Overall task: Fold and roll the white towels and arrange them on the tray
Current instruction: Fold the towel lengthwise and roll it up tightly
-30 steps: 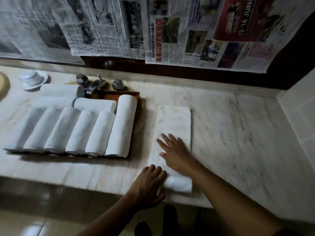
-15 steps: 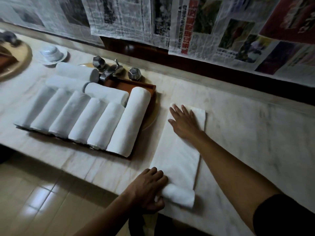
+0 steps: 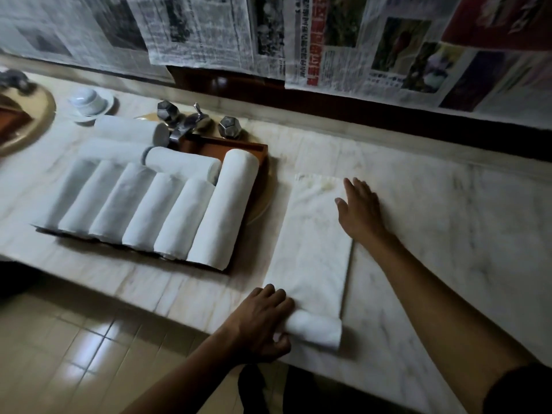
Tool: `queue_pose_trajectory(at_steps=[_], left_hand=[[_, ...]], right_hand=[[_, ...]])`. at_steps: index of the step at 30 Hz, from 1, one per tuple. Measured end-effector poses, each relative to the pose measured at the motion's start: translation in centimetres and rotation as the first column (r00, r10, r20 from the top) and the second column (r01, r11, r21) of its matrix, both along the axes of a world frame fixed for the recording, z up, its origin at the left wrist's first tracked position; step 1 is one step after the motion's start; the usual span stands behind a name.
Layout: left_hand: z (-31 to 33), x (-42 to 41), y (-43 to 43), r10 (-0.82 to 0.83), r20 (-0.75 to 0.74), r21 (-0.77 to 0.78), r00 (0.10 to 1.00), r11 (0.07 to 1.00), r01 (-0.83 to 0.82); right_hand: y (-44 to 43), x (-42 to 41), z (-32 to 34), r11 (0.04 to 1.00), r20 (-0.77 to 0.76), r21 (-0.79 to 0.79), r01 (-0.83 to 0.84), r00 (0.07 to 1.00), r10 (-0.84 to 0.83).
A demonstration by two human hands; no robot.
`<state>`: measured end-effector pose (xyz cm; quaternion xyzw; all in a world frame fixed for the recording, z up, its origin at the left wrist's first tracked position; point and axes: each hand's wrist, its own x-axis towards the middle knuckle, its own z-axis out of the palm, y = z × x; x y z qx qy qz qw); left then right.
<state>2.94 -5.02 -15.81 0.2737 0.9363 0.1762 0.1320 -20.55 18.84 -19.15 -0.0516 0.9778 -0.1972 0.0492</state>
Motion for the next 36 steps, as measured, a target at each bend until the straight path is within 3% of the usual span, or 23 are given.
queue_pose_trajectory(at_steps=[3, 5, 12, 20, 28, 31, 36], left_hand=[[0.3, 0.0, 0.0, -0.004, -0.009, 0.000, 1.000, 1.000, 0.004], [0.2, 0.0, -0.1, -0.009, -0.013, -0.018, 1.000, 1.000, 0.008], [-0.3, -0.1, -0.7, -0.043, -0.031, -0.037, 0.999, 0.998, 0.042], [-0.6, 1.8, -4.7, -0.003, 0.081, 0.156, 0.997, 0.988, -0.010], [-2.2, 2.9, -5.8, 0.207, 0.273, 0.371, 0.939, 0.878, -0.302], [-2.5, 2.2, -5.5, 0.284, 0.294, 0.356, 0.913, 0.854, -0.380], [-2.2, 0.9, -5.1, 0.294, 0.283, 0.300, 0.913, 0.877, -0.375]], right_hand=[[0.2, 8.0, 0.9, 0.969, -0.074, -0.241, -0.046, 0.997, 0.028], [0.1, 14.1, 1.3, 0.948, -0.097, -0.309, -0.074, 0.994, 0.046], [-0.2, 27.7, 0.2, 0.932, -0.053, -0.308, -0.191, 0.981, 0.184], [-1.5, 30.9, 0.7, 0.961, -0.110, -0.260, -0.092, 0.992, 0.065], [-2.6, 31.2, 1.9, 0.969, 0.042, -0.247, 0.009, 0.999, 0.001], [-2.7, 30.5, 1.3, 0.981, 0.015, -0.195, 0.008, 1.000, -0.005], [-4.1, 29.8, 1.3, 0.991, -0.111, -0.046, 0.130, 0.985, -0.134]])
